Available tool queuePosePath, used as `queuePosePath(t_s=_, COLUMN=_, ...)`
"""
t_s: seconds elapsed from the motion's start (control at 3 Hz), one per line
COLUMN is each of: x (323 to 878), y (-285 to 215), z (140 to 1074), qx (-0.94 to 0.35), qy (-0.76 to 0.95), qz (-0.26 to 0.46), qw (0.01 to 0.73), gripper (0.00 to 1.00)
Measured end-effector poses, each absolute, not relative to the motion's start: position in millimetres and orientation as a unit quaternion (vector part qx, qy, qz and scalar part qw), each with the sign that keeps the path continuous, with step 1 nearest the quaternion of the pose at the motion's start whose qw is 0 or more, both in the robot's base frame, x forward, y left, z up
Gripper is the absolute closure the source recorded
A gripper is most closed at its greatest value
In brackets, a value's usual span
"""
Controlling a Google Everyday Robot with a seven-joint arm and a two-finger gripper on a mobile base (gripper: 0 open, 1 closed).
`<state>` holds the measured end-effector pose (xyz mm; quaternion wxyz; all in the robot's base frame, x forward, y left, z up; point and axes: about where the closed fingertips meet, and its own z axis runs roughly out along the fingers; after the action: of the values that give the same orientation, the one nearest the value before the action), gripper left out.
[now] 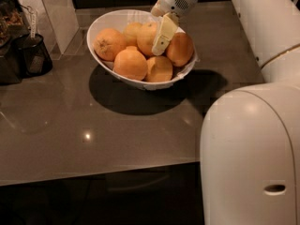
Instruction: Pick orange from white bowl
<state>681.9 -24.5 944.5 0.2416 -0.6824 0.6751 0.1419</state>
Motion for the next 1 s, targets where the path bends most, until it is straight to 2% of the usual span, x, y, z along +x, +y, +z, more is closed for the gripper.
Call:
queuePosePath(t_s=0.67, x=686.1, y=-28.0, z=933.0, qx=-0.671, qy=0.687, qz=0.152, qw=0.234, gripper=0.07)
queuePosePath(t_s=1.0, x=687.7, y=-29.0, z=928.1, qx=-0.667, qy=0.692, qz=0.155, qw=0.229, gripper=0.21)
